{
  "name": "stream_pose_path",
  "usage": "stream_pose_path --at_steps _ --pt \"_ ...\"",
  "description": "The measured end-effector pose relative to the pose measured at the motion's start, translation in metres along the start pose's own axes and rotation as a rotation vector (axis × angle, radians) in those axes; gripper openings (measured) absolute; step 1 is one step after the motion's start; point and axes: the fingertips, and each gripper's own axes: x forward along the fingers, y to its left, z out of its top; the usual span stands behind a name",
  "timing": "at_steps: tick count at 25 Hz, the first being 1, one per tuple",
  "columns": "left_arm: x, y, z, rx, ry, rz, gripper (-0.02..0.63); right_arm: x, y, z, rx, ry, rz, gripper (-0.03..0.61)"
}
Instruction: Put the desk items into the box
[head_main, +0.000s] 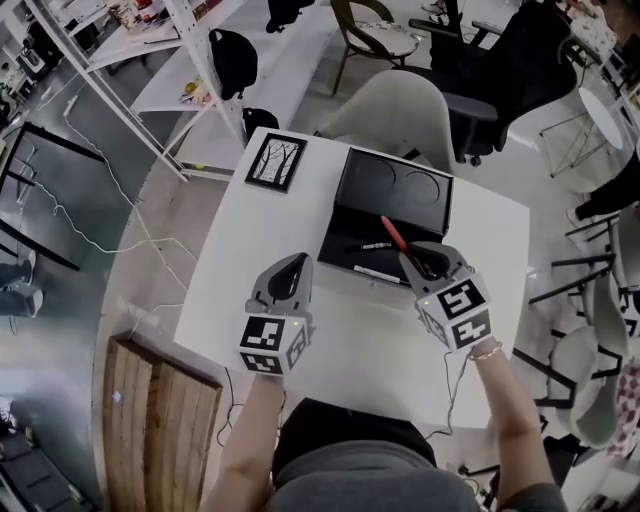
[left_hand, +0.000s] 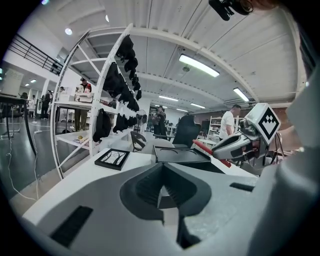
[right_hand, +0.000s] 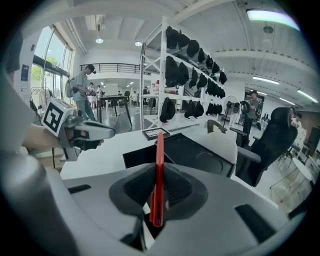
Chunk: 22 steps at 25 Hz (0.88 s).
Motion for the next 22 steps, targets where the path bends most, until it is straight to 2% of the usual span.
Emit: stream_pose_path --at_steps 8,14,22 --pt "0.008 0.012 -0.006 -0.024 0.015 -0.005 0.005 0.030 0.011 -0.024 -0.148 0.130 0.071 0.052" --pt "0.010 0.022 -0.011 -0.036 0.027 0.002 0.005 0.048 0.014 -0.038 -0.176 0.208 0.151 0.052" --pt "0.009 0.033 -0.014 -0.050 0.033 0.016 0.005 0.062 0.015 -0.058 -0.197 0.318 0.195 0.052"
